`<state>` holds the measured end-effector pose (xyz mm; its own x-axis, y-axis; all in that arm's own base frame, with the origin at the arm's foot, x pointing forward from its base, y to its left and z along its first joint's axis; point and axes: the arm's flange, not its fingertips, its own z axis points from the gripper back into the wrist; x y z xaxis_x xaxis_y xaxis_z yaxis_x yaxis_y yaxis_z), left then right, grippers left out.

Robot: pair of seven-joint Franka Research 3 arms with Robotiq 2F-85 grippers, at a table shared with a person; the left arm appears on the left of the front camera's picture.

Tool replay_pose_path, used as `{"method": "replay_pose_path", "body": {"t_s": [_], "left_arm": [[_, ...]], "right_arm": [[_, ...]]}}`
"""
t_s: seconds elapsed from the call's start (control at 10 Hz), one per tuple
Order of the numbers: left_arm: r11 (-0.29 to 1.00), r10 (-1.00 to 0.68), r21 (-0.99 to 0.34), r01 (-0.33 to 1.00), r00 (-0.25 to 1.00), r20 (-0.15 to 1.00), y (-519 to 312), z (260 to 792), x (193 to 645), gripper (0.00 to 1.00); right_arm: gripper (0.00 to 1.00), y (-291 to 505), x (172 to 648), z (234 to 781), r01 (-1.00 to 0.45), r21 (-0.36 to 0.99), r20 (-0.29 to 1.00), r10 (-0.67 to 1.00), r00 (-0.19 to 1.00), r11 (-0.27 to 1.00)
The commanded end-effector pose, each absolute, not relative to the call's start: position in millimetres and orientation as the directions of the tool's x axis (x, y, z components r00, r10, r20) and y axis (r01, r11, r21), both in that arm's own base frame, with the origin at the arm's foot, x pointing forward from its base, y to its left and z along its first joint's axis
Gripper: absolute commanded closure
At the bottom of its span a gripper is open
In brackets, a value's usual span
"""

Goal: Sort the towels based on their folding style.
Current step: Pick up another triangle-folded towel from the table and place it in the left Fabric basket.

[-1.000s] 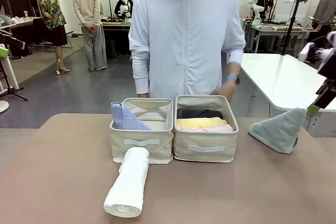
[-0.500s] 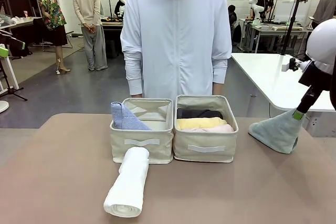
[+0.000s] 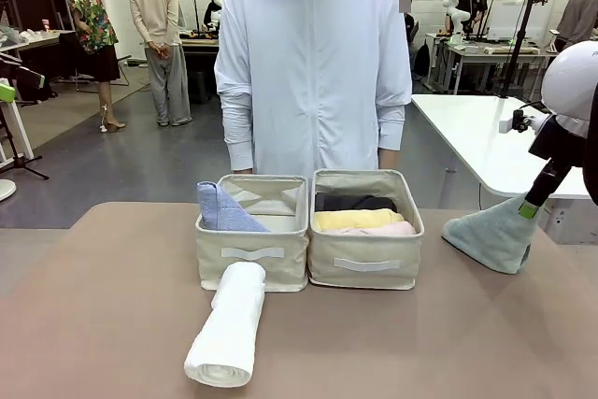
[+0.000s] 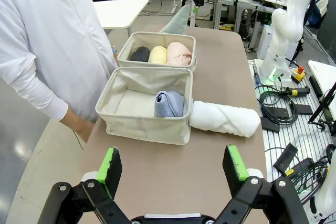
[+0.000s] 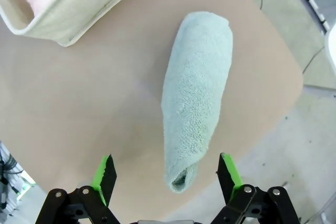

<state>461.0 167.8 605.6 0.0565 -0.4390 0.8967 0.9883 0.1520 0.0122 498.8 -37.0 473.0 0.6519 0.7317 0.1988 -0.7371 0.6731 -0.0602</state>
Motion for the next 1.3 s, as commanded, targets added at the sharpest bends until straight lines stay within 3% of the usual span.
{"method": "replay_pose_path", "body": {"t_s": [0.0, 0.3, 0.6, 0.7, 0.8, 0.9, 1.0, 1.2], "left_arm": [[0.147, -0.432, 0.018, 0.989, 0.047, 0.901, 170, 608, 461, 0.00], [0.147, -0.432, 0.018, 0.989, 0.047, 0.901, 170, 608, 461, 0.00], [0.147, -0.432, 0.018, 0.989, 0.047, 0.901, 170, 608, 461, 0.00], [0.147, -0.432, 0.018, 0.989, 0.047, 0.901, 170, 608, 461, 0.00], [0.147, -0.432, 0.018, 0.989, 0.047, 0.901, 170, 608, 461, 0.00], [0.147, -0.432, 0.018, 0.989, 0.047, 0.901, 170, 608, 461, 0.00], [0.147, -0.432, 0.018, 0.989, 0.047, 0.901, 170, 608, 461, 0.00], [0.147, -0.432, 0.018, 0.989, 0.047, 0.901, 170, 608, 461, 0.00]], "right_arm": [[0.00, -40, 500, 471, -0.745, -0.061, 0.195, 0.740, 0.643, 0.664], [0.00, -37, 513, 457, -0.743, -0.063, 0.249, 0.731, 0.635, 0.667], [0.00, -35, 529, 438, -0.744, -0.108, 0.219, 0.746, 0.629, 0.659], [0.10, -36, 529, 436, -0.762, -0.127, 0.210, 0.768, 0.605, 0.635], [0.60, -35, 529, 436, -0.760, -0.124, 0.205, 0.766, 0.609, 0.638], [0.70, -36, 530, 436, -0.755, -0.120, 0.204, 0.760, 0.617, 0.645], [1.00, -36, 529, 436, -0.756, -0.116, 0.196, 0.761, 0.619, 0.645], [1.00, -35, 529, 436, -0.755, -0.114, 0.185, 0.760, 0.623, 0.646]]}}
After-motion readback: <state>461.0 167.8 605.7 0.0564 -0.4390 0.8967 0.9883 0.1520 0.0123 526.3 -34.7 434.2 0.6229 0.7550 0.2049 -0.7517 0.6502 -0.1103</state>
